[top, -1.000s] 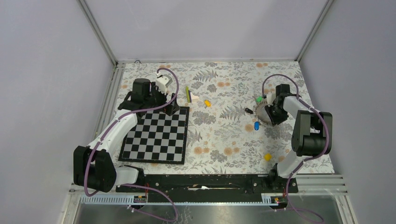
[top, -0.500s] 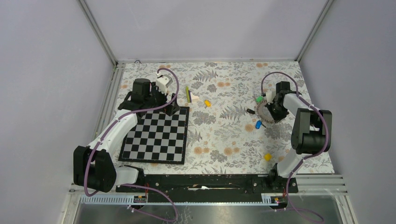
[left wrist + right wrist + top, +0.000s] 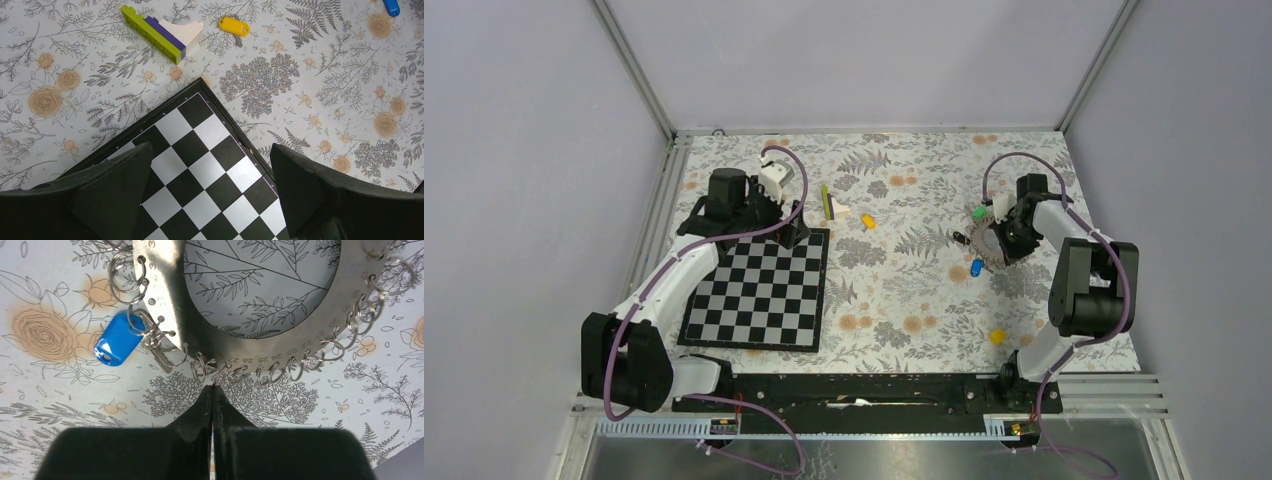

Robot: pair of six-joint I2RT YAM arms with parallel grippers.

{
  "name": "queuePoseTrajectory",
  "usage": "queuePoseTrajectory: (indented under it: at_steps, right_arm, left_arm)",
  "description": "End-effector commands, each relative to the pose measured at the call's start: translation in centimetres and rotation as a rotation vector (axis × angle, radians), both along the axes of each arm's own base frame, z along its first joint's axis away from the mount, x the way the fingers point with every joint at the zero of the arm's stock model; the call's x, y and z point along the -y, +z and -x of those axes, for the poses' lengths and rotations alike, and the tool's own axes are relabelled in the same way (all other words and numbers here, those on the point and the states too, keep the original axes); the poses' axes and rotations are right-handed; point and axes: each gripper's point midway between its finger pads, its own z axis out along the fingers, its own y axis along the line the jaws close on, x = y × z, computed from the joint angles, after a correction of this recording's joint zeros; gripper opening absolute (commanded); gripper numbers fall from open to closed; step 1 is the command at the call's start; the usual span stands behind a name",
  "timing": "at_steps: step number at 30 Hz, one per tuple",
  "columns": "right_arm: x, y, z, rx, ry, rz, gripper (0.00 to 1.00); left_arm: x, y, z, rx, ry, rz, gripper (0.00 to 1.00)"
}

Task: Put the keys on the keyring

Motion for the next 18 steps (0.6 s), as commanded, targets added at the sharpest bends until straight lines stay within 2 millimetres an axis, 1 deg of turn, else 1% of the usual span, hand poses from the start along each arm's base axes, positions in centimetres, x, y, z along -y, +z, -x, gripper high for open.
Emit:
queuePoseTrajectory:
  at_steps: [1, 12, 18]
  right_arm:
    - [-0.5, 2.7, -0.9, 0.071, -0.02, -0.037, 0.0]
    - [-0.4, 0.8, -0.7, 0.033, -0.036, -0.032, 0.0]
    - [-0.3, -0.1, -0.9, 0.022, -0.044, -0.027, 0.03]
  left_arm:
    - [0.7, 1.9, -0.6, 0.062, -0.038, 0.016, 0.99]
    - [0.7, 2.0, -0.5, 0.067, -0.041, 0.018, 0.99]
    - [0.8, 2.1, -0.4, 0.067, -0.044, 0.019, 0.99]
